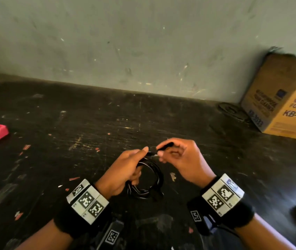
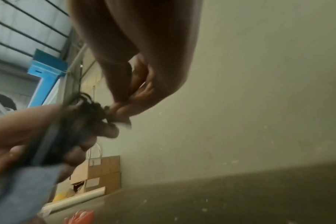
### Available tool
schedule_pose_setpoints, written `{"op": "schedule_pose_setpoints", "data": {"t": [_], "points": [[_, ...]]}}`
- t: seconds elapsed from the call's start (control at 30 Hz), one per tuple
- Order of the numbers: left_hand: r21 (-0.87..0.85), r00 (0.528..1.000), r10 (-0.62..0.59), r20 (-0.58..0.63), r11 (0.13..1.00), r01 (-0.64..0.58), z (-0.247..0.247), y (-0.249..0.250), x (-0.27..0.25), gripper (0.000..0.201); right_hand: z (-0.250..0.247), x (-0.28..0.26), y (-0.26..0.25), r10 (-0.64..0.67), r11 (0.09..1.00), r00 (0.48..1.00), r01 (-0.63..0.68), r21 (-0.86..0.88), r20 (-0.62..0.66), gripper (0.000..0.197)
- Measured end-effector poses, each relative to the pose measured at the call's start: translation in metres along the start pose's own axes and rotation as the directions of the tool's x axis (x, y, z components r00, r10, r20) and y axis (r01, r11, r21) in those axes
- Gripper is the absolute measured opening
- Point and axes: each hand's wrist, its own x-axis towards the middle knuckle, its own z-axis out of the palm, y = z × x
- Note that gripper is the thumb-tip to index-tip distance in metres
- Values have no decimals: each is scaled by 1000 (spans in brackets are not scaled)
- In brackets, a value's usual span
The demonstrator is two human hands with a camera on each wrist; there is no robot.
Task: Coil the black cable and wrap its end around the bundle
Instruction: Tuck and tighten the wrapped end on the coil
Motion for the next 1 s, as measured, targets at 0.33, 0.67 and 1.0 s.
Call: {"op": "schedule_pose_setpoints", "data": {"t": [0.33, 0.67, 1.0], "points": [[123, 973, 95, -210, 990, -70, -4, 21, 7, 33, 12, -8, -22, -122, 912, 983, 165, -375, 135, 11], [169, 975, 142, -173, 979, -112, -8, 26, 2, 39, 22, 1, 10, -338, 880, 938, 285, -379, -78, 13], [29, 952, 226, -208, 974, -226, 6, 21, 2, 32, 13, 7, 8, -337, 740, 935, 337, -581, 113, 18]]}}
